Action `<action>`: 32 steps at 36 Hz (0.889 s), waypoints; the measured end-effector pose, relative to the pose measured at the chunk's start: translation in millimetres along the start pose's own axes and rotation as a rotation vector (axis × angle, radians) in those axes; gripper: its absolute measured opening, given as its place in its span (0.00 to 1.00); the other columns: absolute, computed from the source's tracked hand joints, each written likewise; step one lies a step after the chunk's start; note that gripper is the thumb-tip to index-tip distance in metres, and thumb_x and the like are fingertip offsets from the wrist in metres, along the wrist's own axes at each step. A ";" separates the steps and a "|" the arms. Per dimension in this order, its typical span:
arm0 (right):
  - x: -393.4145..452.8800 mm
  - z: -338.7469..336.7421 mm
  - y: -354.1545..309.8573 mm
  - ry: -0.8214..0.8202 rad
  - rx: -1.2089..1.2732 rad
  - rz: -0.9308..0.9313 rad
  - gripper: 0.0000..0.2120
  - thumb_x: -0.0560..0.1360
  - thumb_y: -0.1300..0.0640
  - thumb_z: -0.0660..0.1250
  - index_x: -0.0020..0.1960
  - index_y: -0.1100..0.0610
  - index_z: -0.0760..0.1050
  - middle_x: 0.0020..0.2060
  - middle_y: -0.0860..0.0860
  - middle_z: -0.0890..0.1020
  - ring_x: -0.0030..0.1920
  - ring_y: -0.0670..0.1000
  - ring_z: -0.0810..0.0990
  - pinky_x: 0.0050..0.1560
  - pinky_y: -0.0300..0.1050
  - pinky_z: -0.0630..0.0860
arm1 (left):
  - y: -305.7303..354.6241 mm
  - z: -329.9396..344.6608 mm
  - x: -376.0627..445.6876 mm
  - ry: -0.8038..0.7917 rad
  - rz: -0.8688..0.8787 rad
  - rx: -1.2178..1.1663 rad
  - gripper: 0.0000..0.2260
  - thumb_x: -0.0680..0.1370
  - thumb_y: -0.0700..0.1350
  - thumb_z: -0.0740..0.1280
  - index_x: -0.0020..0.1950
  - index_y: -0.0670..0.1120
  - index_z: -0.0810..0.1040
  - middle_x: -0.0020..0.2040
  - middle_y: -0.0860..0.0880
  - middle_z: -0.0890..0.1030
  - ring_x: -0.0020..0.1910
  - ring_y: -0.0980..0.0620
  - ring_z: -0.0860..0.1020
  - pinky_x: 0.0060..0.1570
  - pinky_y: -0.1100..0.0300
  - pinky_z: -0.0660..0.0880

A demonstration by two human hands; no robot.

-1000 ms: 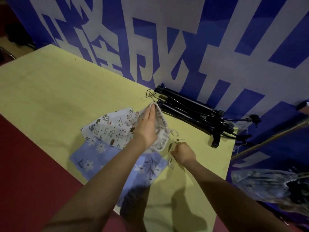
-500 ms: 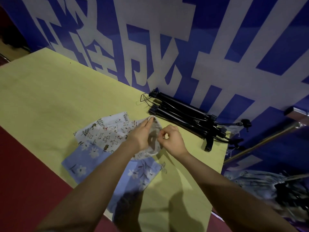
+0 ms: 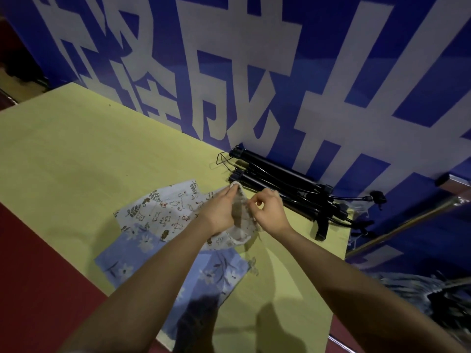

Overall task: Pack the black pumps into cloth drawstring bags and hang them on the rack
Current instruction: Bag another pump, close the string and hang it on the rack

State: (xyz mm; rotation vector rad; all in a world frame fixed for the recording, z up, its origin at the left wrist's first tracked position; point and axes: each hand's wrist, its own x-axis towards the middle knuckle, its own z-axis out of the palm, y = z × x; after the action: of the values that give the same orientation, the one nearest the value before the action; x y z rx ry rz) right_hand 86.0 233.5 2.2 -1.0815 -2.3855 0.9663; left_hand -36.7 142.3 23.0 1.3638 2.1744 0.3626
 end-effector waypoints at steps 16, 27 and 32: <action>87.8 -53.9 54.8 -0.120 -0.678 0.087 0.22 0.79 0.53 0.61 0.68 0.61 0.62 0.64 0.59 0.71 0.64 0.61 0.68 0.62 0.52 0.67 | 29.6 0.1 54.2 0.106 -0.024 0.126 0.28 0.74 0.39 0.64 0.73 0.47 0.59 0.70 0.47 0.67 0.64 0.43 0.72 0.56 0.45 0.75; 116.3 -53.6 68.9 -0.215 -0.828 0.056 0.24 0.79 0.52 0.63 0.70 0.59 0.61 0.65 0.59 0.71 0.65 0.61 0.70 0.63 0.52 0.68 | 27.6 4.7 61.7 0.131 -0.065 0.038 0.31 0.76 0.39 0.62 0.77 0.47 0.54 0.74 0.48 0.63 0.68 0.45 0.68 0.61 0.49 0.72; 110.5 -56.8 67.9 -0.197 -0.857 0.002 0.20 0.79 0.54 0.62 0.68 0.60 0.65 0.63 0.59 0.71 0.63 0.60 0.70 0.62 0.51 0.69 | 28.8 5.9 56.3 0.155 -0.079 0.010 0.31 0.76 0.39 0.63 0.77 0.47 0.54 0.74 0.49 0.63 0.67 0.46 0.69 0.60 0.50 0.73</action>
State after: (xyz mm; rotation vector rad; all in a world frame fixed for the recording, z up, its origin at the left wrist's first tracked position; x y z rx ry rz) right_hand 81.3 374.9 -2.0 -1.2779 -3.0473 -0.0127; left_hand -30.9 205.1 15.4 1.2887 2.3520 0.4408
